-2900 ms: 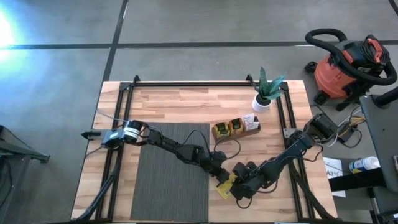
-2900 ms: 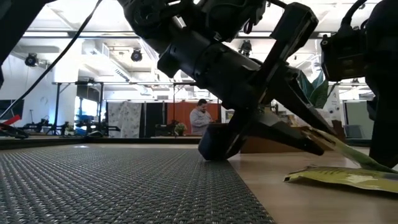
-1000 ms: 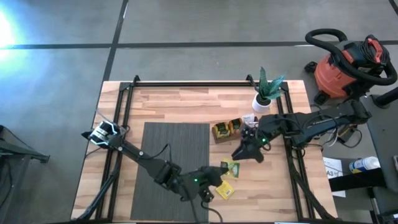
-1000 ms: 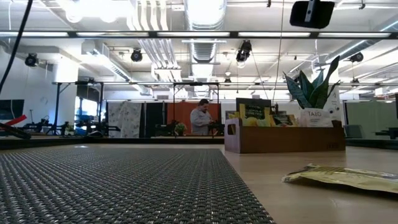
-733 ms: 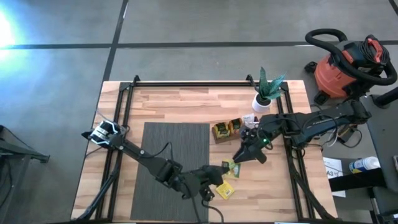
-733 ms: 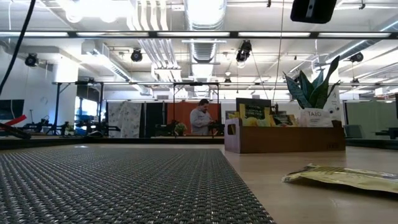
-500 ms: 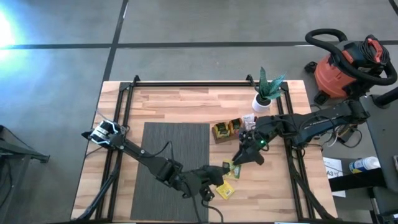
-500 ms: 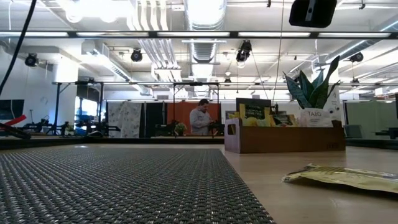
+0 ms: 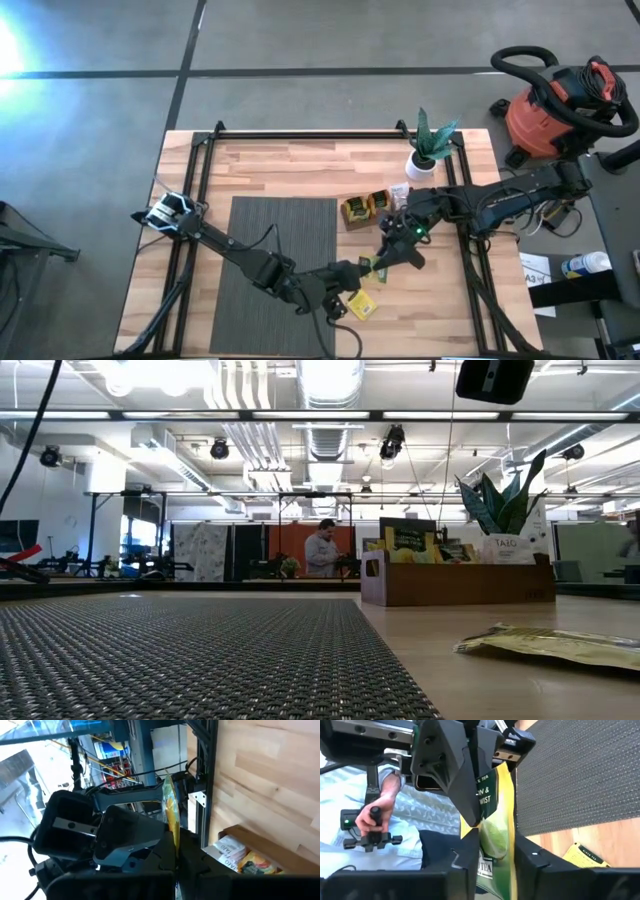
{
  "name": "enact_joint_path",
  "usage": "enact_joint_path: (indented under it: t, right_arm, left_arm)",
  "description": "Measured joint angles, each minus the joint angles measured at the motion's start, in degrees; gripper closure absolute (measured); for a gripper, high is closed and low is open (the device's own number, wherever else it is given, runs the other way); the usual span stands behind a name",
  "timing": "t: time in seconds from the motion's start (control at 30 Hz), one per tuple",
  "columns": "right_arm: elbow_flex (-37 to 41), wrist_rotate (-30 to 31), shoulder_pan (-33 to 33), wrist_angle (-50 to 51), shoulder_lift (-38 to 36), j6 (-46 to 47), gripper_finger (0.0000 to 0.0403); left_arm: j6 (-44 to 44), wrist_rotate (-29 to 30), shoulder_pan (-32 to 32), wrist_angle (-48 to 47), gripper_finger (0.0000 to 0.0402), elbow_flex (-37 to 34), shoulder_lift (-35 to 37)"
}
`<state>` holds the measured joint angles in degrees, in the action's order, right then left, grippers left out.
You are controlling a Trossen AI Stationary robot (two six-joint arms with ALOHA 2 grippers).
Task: Pick & Place Tea
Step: Put the yellow tea bag into the middle section of the wooden organizer
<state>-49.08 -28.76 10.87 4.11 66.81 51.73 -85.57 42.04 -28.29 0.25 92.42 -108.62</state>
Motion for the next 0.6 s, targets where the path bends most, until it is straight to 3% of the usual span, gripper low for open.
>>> enact_joint_path:
  t: [0.23, 0.43, 0.6]
  right_arm:
    - [0.0, 0.0, 0.0, 0.0, 0.0, -2.0, 0.0386]
    - [0.0, 0.3, 0.0, 0.6, -0.1, -3.1, 0.0388]
    - [0.0, 6.7, 0.0, 4.2, -0.9, -4.8, 0.0389]
  left_arm:
    - [4.0, 0.0, 0.1, -0.2, 0.0372, 0.0, 0.0]
    - [13.9, 0.9, 0.1, -0.3, 0.0324, 0.0, 0.0]
    - [25.5, 8.5, 0.1, -0.6, 0.0308, 0.0, -0.1]
